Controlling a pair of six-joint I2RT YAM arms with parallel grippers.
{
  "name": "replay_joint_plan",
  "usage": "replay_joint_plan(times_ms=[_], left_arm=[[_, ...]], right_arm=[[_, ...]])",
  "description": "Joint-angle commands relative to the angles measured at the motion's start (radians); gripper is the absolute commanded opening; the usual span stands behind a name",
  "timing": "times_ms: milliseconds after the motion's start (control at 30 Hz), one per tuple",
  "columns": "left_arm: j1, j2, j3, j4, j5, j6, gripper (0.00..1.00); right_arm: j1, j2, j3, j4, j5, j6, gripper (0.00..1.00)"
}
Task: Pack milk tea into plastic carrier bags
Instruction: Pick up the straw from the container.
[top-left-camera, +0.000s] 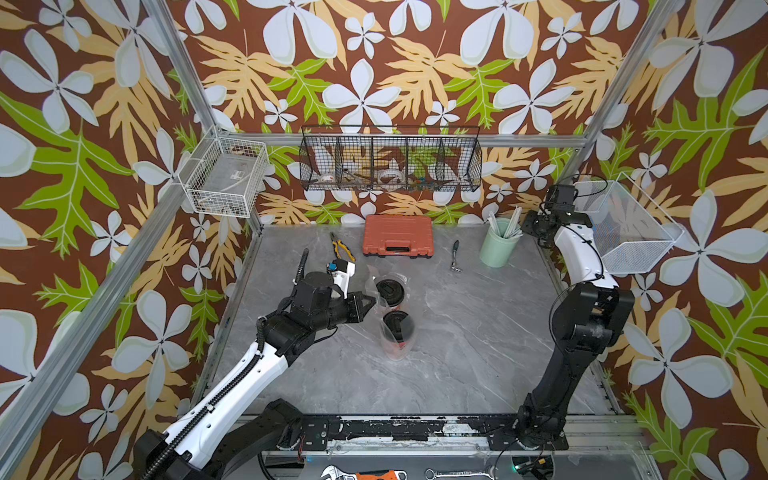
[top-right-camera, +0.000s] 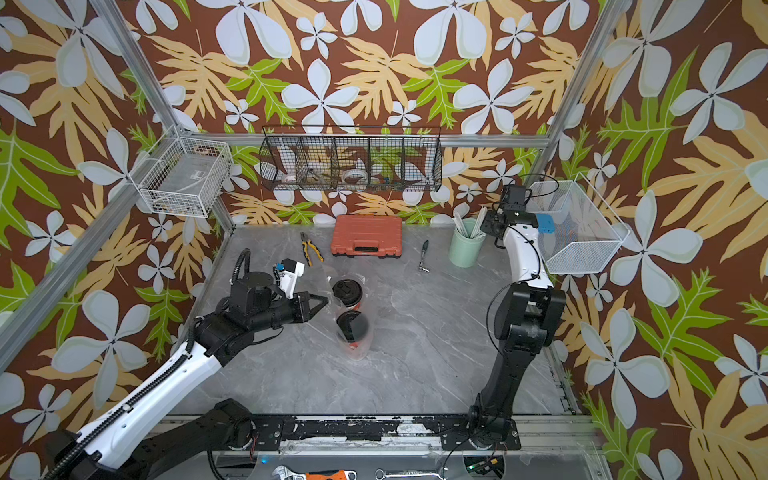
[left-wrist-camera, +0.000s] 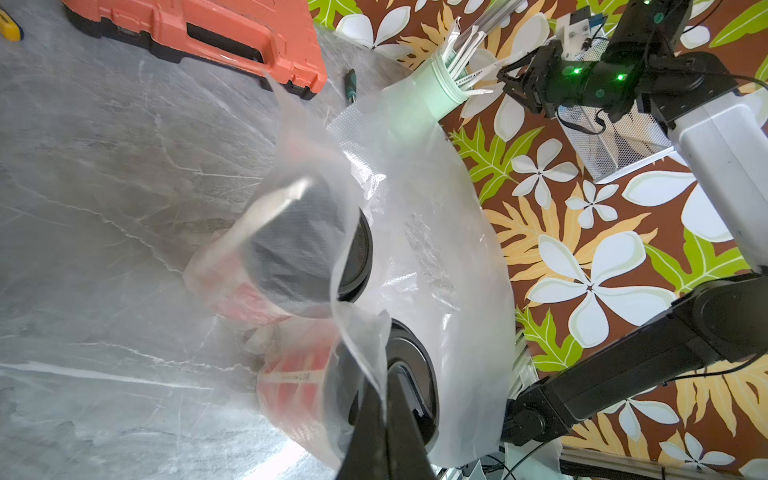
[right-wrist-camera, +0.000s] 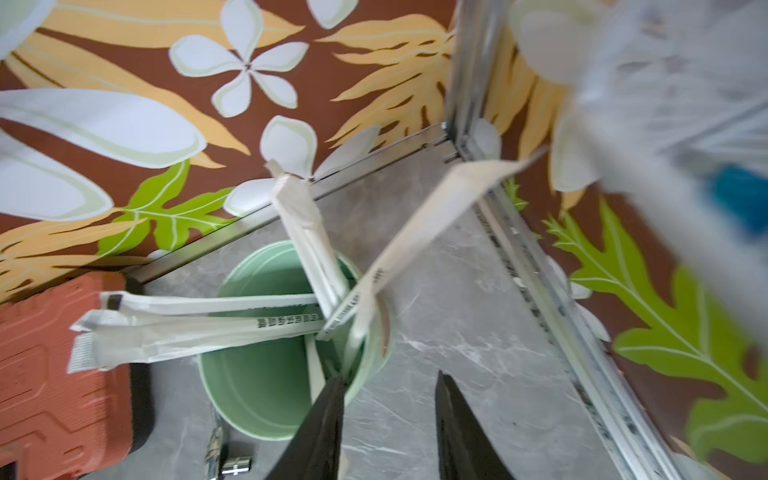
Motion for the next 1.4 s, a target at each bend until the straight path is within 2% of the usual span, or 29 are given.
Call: replay_joint_plan(times_ms=[0,100,300,500,900,1033,1367], left_arm=[[0.001,-0.001,-0.001,0.025,0.008,0.0,0.0],[0.001,0.001,-0.001,0.027,0.006,-0.002,0.0],[0.001,0.005,0.001,0.023,0.006,0.001,0.0],[0.001,0.007,-0.001,0.023,0.007,0.001,0.0],[0.001,-0.003,-0.005,0.022,0.005,0.002,0.0],[0.001,-0.005,-0.007,0.017,0.002,0.003,0.0],[0.001,-0.02,-0.023,0.016,-0.032,0.015,0.0]], right_arm=[[-0.001,0.022,0.022,-0.012,-0.114,0.017,0.4],[-0.001,0.024,-0.002,0.001,-0.135,0.022,0.41],[0.001,0.039,-0.01,-0.029,-0.084,0.012,0.37],[0.006,0.049,-0.019,-0.026,-0.115,0.013,0.34],[0.025,0.044,-0.005,-0.037,-0.104,0.011,0.12],[0.031,0.023,-0.003,-0.05,-0.089,0.011,0.05],[0.044,-0.142,-0.025,-0.132,-0.052,0.002,0.02]])
